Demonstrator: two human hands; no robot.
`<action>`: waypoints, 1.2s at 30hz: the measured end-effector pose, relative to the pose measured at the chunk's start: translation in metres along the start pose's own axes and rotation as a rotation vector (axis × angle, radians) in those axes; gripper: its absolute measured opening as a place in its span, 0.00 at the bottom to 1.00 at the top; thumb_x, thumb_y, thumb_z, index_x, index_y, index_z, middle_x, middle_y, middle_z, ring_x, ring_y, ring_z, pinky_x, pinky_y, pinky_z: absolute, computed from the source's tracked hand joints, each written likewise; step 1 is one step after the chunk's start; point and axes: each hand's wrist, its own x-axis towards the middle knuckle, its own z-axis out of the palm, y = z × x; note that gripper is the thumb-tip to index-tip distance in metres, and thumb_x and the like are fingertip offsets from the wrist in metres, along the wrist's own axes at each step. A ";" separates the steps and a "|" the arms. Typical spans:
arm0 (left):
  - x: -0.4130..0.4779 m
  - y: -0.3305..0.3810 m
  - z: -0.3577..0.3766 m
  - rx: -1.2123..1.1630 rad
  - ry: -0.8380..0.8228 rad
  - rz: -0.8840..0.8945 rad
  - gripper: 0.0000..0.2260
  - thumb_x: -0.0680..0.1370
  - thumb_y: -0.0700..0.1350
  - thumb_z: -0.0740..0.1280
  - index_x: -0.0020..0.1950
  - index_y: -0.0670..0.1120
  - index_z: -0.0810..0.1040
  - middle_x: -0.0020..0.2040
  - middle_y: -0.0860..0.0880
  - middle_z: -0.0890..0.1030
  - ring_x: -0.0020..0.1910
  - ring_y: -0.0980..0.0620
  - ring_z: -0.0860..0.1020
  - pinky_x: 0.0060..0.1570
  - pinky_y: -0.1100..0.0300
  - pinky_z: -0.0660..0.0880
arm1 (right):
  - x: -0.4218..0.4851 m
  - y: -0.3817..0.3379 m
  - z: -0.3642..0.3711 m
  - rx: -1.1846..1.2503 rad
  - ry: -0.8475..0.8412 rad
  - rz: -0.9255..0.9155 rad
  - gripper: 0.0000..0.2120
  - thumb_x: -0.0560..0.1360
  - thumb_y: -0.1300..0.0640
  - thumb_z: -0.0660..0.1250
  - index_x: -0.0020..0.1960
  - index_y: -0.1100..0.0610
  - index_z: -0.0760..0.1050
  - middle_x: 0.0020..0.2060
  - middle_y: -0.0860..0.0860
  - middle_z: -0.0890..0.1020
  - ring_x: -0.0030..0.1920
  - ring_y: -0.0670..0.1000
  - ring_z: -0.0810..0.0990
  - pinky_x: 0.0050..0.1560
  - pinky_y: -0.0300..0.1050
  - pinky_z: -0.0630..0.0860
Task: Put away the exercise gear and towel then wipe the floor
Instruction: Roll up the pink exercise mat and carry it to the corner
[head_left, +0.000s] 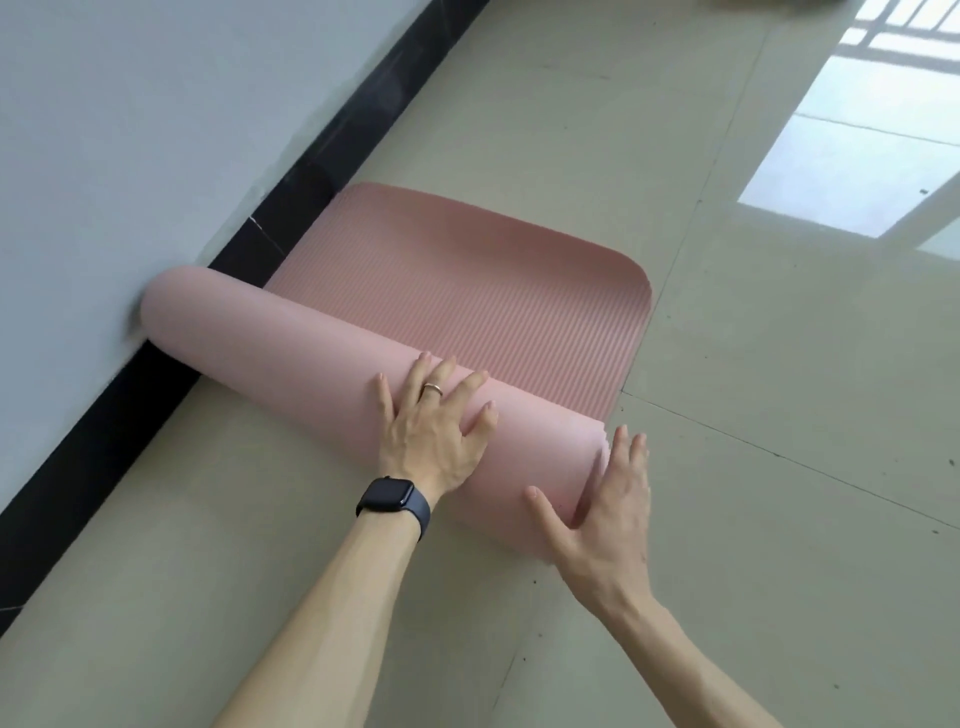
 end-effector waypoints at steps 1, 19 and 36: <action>0.011 0.005 -0.003 0.009 -0.022 -0.006 0.23 0.80 0.65 0.48 0.72 0.64 0.66 0.76 0.53 0.66 0.79 0.51 0.51 0.73 0.37 0.40 | 0.000 -0.005 0.000 -0.169 0.061 -0.152 0.51 0.70 0.31 0.63 0.81 0.52 0.42 0.81 0.50 0.45 0.80 0.50 0.41 0.78 0.57 0.43; 0.087 -0.034 -0.007 -0.036 0.157 0.044 0.29 0.78 0.67 0.52 0.78 0.62 0.55 0.80 0.56 0.50 0.80 0.51 0.44 0.71 0.30 0.50 | 0.195 -0.054 -0.041 -0.678 0.031 -0.275 0.23 0.80 0.36 0.50 0.68 0.45 0.70 0.75 0.47 0.68 0.78 0.56 0.54 0.76 0.66 0.46; 0.230 0.026 -0.026 0.026 -0.118 -0.019 0.29 0.79 0.68 0.41 0.79 0.61 0.47 0.81 0.56 0.45 0.79 0.55 0.39 0.69 0.31 0.34 | 0.337 -0.075 -0.031 -0.520 -0.460 -0.050 0.73 0.46 0.18 0.69 0.79 0.41 0.36 0.80 0.49 0.43 0.79 0.49 0.36 0.77 0.64 0.41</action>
